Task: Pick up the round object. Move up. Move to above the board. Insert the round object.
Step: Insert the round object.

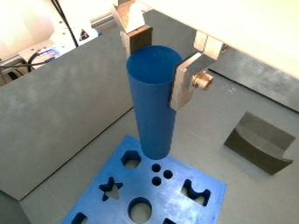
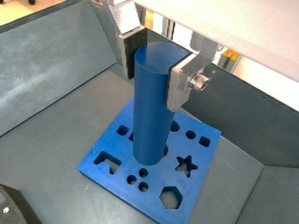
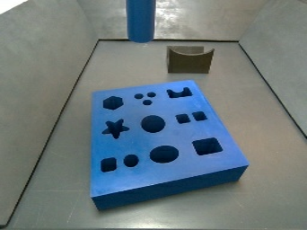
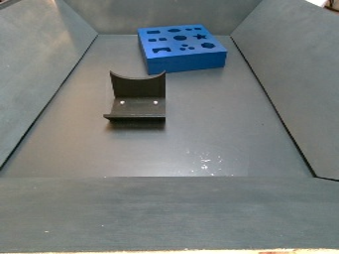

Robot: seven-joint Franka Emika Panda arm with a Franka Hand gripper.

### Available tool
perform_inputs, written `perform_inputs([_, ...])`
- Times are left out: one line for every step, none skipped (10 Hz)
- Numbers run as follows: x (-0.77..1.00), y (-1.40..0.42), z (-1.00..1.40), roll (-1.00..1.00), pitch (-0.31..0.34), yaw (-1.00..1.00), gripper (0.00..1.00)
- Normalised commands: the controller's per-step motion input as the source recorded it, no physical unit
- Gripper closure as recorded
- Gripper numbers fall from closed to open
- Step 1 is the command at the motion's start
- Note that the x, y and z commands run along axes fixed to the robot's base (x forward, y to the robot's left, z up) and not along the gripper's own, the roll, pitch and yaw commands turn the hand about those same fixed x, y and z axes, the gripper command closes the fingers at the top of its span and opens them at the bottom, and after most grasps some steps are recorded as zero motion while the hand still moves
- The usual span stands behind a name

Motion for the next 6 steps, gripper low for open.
perform_inputs([0.0,0.0,0.0,0.14,0.06,0.0,1.0])
perform_inputs([0.05,0.0,0.0,0.13,0.071,0.0,1.0])
perform_inputs([0.1,0.0,0.0,0.12,0.06,0.0,1.0])
perform_inputs([0.05,0.0,-0.01,0.15,0.003,-0.02,1.0])
perform_inputs([0.11,0.0,0.0,0.11,0.083,0.0,1.0])
perform_inputs([0.1,0.0,0.0,0.08,0.089,0.0,1.0])
